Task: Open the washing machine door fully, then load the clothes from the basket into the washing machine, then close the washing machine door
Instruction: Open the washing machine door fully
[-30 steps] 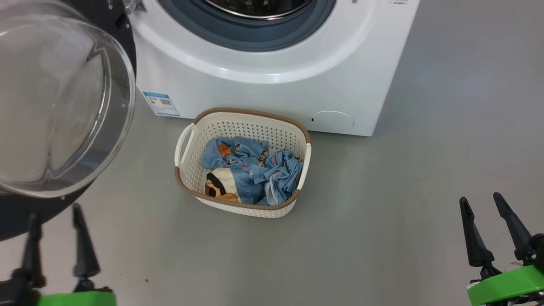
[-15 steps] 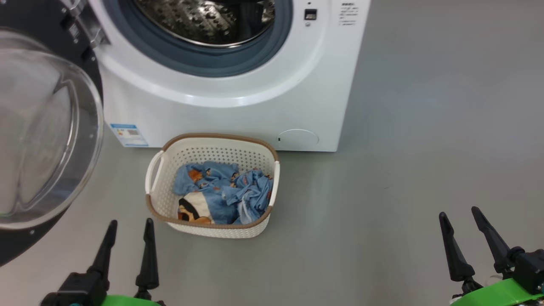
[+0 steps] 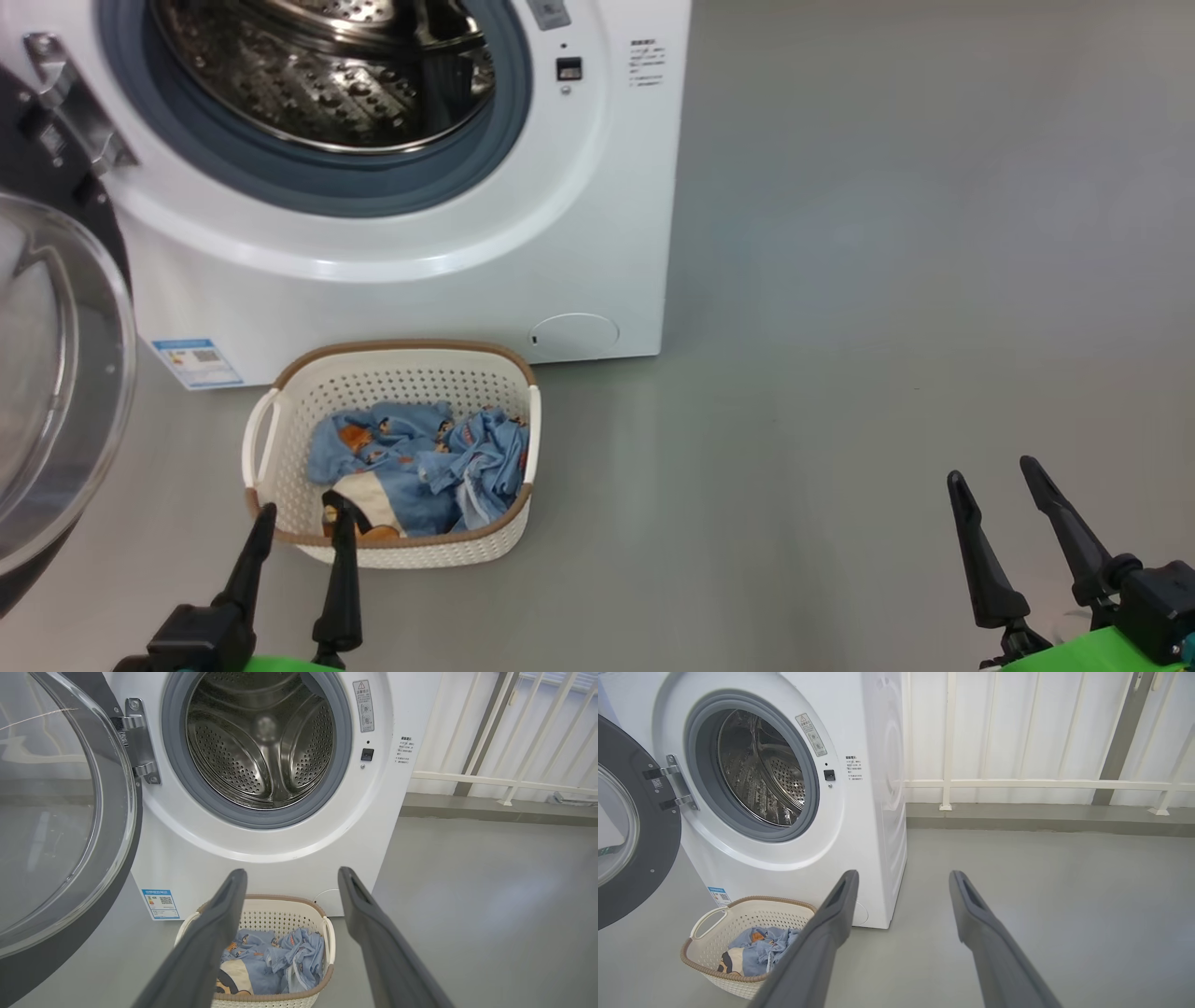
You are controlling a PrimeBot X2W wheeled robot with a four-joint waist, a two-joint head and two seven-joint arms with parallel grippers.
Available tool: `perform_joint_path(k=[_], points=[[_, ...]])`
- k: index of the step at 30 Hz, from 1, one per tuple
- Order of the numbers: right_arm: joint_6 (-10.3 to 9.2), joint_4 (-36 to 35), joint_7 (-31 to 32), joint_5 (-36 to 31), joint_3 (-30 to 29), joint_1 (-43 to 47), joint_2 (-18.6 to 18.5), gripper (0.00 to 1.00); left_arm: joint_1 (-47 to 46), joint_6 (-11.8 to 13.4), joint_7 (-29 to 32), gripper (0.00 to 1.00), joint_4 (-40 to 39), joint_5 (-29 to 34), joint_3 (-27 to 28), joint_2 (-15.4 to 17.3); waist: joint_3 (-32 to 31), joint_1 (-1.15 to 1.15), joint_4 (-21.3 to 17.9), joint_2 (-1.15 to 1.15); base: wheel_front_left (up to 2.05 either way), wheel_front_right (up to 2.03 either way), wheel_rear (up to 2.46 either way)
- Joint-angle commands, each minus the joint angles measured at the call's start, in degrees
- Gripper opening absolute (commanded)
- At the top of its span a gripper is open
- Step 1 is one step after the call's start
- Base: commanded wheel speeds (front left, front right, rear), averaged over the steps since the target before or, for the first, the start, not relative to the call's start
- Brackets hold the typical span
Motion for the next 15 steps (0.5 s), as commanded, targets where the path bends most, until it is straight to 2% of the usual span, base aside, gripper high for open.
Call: perform_joint_path(k=[1,15], points=[[0.09,-1.96,0.24,-0.62,1.43,0.19,-0.57,1.0,-0.14,0.47,0.15,1.0,-1.08,-0.22,1.59,1.14,-0.75,0.0,-1.25,0.0,0.0,0.0,0.0],[0.09,-3.12,1.39,-1.58,0.61,2.11,0.91,1.0,1.17,0.81,1.1,1.0,-0.66,-0.87,0.95,1.76,-3.46,0.0,-1.11,0.0,0.0,0.0,0.0]])
